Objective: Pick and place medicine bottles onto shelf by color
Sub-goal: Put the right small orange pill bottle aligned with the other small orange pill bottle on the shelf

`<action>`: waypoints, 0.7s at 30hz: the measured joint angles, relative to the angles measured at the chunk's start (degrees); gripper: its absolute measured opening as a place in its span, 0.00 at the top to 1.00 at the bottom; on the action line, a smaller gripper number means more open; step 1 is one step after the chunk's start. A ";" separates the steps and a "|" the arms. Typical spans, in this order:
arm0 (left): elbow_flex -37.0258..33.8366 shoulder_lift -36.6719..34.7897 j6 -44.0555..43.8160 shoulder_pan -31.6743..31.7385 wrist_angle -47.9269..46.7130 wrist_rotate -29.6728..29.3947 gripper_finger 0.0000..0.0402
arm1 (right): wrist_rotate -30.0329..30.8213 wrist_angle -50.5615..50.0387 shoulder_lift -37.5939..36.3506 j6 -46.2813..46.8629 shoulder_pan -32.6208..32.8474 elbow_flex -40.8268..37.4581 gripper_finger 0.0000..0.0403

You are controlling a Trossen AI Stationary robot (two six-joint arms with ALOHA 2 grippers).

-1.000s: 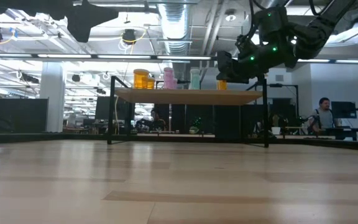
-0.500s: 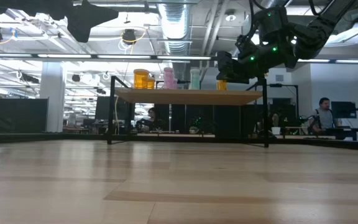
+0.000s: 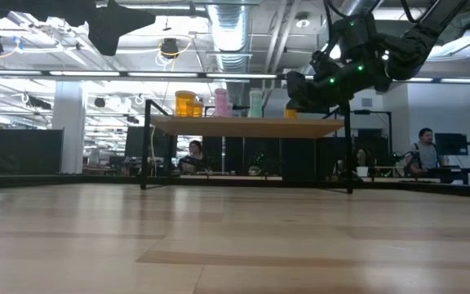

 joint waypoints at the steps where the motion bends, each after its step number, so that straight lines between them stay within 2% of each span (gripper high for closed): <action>1: 0.00 -0.01 0.00 0.00 0.02 0.00 0.45 | -0.02 -0.36 0.00 0.00 0.02 0.00 0.58; 21: 0.00 0.05 -0.02 0.00 -0.16 0.00 0.45 | 0.03 -1.97 -0.04 1.01 0.60 0.04 0.55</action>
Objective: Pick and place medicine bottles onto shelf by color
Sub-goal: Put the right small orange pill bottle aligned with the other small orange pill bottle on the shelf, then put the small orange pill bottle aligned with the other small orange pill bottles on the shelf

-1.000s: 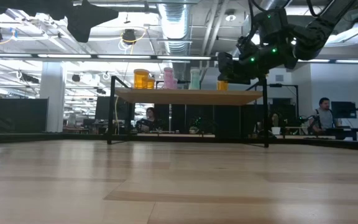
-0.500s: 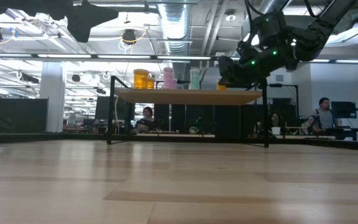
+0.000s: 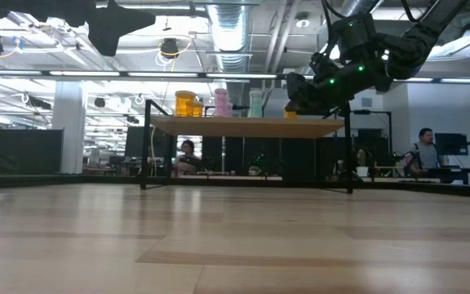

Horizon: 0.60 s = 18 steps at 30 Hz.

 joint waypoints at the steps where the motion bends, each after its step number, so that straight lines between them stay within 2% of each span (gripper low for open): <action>1: 0.00 0.00 0.00 0.00 -0.04 0.00 0.45 | -0.01 -0.07 0.00 0.00 0.01 0.02 0.55; 13: 0.00 0.00 -0.08 0.00 -0.20 0.00 0.45 | 0.21 -0.48 -0.02 -2.06 0.96 0.04 0.44; 18: 0.00 0.00 -0.72 0.00 -0.66 0.00 0.45 | 0.31 -2.88 -0.09 -2.15 1.01 0.07 0.43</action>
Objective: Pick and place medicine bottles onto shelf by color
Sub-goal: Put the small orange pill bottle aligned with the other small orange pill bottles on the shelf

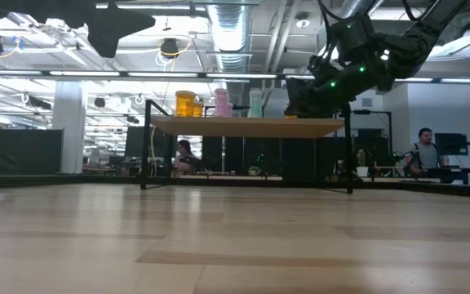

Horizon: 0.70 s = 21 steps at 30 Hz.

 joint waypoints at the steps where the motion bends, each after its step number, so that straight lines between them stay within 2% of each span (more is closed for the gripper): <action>1: 0.00 0.00 -0.03 0.00 -0.01 0.00 0.45 | -0.01 -0.49 0.00 0.00 -0.01 0.00 0.43; 6: 0.00 0.00 -0.03 -0.02 -0.01 0.01 0.45 | -0.08 -4.99 -1.93 0.14 0.07 0.02 0.43; 14: 0.00 0.00 -0.03 0.00 0.01 0.02 0.45 | -0.38 -14.93 -9.08 3.87 0.67 0.02 0.43; 21: 0.00 0.00 -0.18 0.00 0.05 0.00 0.45 | -0.23 -14.79 -12.88 3.50 3.31 0.08 0.43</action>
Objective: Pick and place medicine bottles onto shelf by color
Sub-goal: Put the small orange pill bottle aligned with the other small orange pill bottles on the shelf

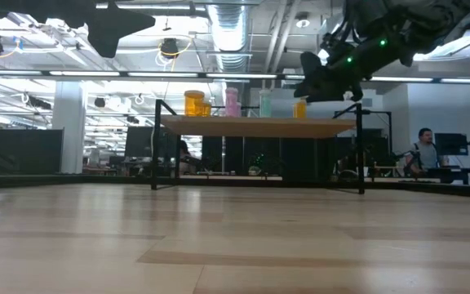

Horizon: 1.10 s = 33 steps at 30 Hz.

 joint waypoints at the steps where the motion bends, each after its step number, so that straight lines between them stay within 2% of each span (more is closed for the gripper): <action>1: 0.00 0.00 0.00 0.00 0.00 0.02 0.45 | 0.04 -0.18 -0.22 -0.02 0.28 -0.02 0.43; 11: 0.00 0.00 -0.09 0.00 -0.72 0.02 0.45 | 0.16 -0.08 -0.78 0.03 1.40 -0.06 0.43; 17: 0.02 0.00 -1.59 0.00 -3.71 0.91 0.45 | 0.14 -0.11 -2.06 -0.20 5.60 -0.06 0.43; 23: 0.02 0.00 -2.14 0.00 -4.56 5.86 0.45 | 0.09 -2.50 -4.35 -0.50 14.43 -0.08 0.43; 28: 0.02 0.00 -2.74 0.00 -4.27 6.81 0.45 | 0.09 -2.17 -4.85 -0.55 24.59 -0.08 0.45; 33: 3.06 0.19 -3.04 -2.11 -1.40 9.48 0.45 | 0.10 2.73 -1.96 -0.45 33.78 -0.08 0.47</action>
